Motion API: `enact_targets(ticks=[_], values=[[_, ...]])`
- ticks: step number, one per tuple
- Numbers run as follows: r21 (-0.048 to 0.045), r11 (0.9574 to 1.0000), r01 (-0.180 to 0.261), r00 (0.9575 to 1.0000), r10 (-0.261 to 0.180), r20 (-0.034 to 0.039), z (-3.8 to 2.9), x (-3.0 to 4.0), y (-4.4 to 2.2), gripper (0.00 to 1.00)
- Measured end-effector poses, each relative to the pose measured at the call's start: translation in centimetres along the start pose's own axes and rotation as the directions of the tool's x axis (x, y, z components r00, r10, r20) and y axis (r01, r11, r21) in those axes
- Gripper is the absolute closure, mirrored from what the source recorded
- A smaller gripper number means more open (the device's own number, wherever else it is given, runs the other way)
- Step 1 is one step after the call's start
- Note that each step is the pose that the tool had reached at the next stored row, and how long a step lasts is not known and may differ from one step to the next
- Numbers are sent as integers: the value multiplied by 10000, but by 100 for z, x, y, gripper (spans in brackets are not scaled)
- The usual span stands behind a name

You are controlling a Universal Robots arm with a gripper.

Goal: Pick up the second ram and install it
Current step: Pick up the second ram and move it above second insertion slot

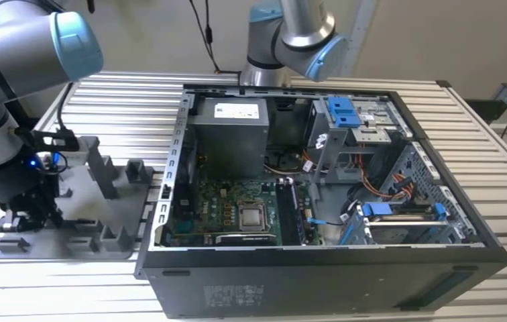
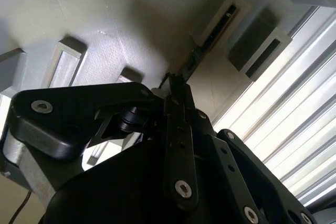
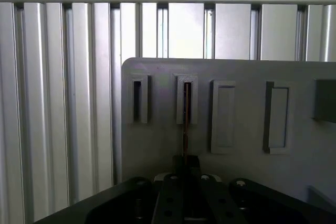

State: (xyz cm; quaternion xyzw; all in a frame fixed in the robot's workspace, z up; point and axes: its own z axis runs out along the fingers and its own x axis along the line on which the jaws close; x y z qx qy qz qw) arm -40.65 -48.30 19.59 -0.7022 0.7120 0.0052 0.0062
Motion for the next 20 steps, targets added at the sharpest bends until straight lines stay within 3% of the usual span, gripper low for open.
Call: enact_targets(ticks=[12,20], values=[[4,10000,0,10000,0,3,-157,-3,-1,86],[4,10000,0,10000,0,3,-308,-5,-1,86]])
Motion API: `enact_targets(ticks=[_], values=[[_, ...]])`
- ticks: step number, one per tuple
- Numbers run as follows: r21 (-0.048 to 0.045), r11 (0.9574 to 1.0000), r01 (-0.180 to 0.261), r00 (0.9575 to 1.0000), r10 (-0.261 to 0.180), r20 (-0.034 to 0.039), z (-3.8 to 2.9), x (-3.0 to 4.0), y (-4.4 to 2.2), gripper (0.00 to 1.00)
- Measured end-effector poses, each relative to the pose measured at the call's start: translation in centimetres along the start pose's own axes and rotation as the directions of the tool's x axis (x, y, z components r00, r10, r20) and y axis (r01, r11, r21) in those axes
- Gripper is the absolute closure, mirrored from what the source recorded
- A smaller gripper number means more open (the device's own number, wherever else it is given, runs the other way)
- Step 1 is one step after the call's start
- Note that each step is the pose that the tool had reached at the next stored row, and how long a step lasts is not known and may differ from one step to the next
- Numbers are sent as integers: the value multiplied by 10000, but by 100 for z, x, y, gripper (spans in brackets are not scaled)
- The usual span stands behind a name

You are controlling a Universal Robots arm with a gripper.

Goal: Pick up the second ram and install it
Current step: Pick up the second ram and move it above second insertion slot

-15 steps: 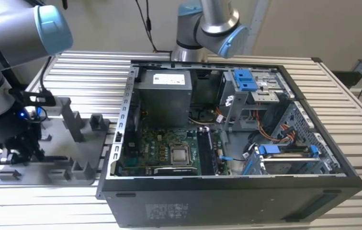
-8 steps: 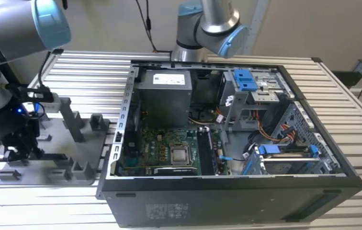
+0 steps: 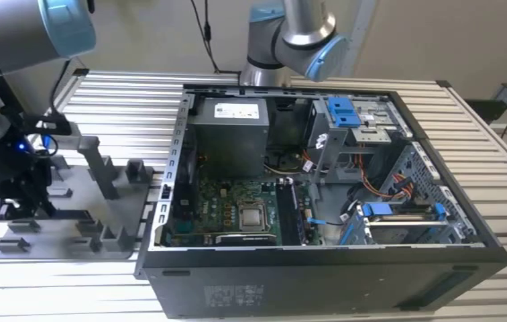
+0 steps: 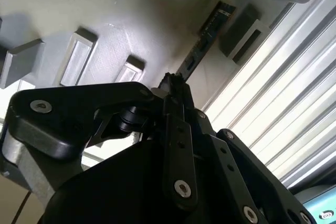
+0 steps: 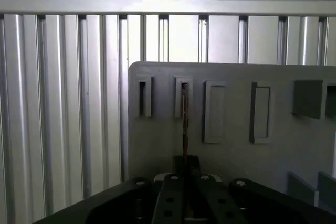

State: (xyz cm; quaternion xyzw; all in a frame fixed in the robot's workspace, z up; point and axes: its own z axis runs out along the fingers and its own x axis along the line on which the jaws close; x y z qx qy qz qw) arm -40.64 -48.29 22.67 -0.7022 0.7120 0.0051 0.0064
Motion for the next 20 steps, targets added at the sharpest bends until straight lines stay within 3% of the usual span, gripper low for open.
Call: enact_targets(ticks=[20], values=[[0,10000,0,10000,0,0,-383,-7,-1,86]])
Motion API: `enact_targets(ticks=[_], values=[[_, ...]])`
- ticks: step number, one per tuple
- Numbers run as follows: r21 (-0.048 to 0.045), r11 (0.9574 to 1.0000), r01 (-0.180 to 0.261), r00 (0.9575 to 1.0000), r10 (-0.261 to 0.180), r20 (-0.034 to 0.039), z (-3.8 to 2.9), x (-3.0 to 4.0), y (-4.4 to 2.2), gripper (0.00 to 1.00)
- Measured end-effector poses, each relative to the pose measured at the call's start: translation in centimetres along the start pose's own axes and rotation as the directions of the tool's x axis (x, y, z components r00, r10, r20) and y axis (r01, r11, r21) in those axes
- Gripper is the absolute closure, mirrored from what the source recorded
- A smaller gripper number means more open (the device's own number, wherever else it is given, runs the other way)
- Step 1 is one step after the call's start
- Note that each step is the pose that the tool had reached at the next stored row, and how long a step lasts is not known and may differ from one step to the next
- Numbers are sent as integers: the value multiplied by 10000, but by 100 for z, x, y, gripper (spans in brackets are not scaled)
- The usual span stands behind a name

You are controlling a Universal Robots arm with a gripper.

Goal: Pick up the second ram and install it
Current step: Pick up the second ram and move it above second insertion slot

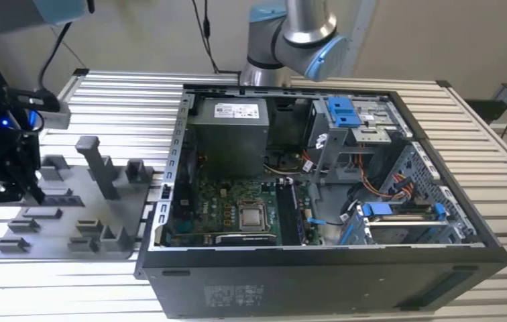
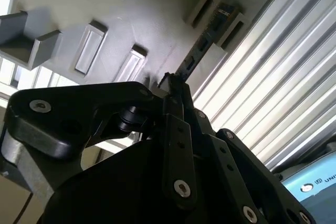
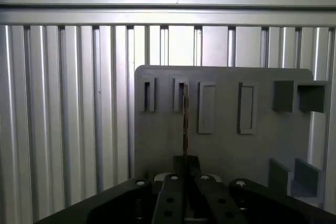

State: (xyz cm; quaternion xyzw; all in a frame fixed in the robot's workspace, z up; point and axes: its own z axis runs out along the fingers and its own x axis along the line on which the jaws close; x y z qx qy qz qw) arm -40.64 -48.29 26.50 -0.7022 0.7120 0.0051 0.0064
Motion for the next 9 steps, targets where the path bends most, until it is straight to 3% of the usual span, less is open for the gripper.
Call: enact_targets(ticks=[9], values=[[0,10000,0,10000,0,0,-180,-3,0,86]])
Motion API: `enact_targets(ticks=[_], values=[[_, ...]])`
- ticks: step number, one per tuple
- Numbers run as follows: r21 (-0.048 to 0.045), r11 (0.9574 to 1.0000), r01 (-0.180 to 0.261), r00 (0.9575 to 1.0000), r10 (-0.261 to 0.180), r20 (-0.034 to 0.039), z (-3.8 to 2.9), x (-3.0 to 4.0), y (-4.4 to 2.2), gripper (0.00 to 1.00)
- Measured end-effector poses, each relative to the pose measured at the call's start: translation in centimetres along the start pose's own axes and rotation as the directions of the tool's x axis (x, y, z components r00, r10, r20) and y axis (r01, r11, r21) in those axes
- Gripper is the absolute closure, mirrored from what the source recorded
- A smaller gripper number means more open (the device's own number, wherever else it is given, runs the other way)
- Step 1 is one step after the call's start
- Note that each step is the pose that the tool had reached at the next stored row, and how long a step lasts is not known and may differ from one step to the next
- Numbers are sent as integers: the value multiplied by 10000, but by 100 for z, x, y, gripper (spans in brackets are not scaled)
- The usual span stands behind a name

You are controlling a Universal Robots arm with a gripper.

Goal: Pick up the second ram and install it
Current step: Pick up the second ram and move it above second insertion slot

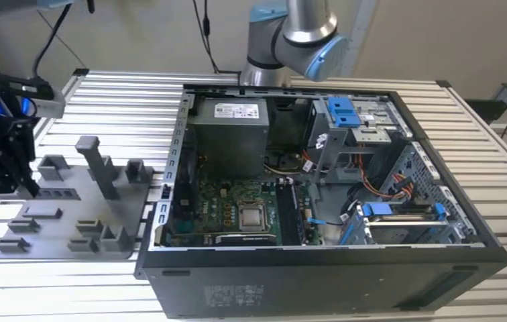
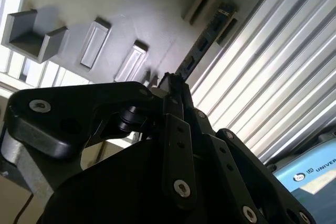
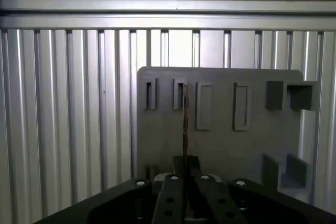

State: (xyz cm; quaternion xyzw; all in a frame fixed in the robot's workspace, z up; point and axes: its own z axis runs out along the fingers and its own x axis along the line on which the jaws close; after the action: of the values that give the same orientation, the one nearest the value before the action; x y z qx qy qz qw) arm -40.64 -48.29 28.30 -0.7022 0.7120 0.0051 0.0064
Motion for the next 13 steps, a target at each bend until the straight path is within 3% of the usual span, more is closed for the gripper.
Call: enact_targets(ticks=[13], values=[[0,10000,0,10000,0,0,-286,-5,-1,86]])
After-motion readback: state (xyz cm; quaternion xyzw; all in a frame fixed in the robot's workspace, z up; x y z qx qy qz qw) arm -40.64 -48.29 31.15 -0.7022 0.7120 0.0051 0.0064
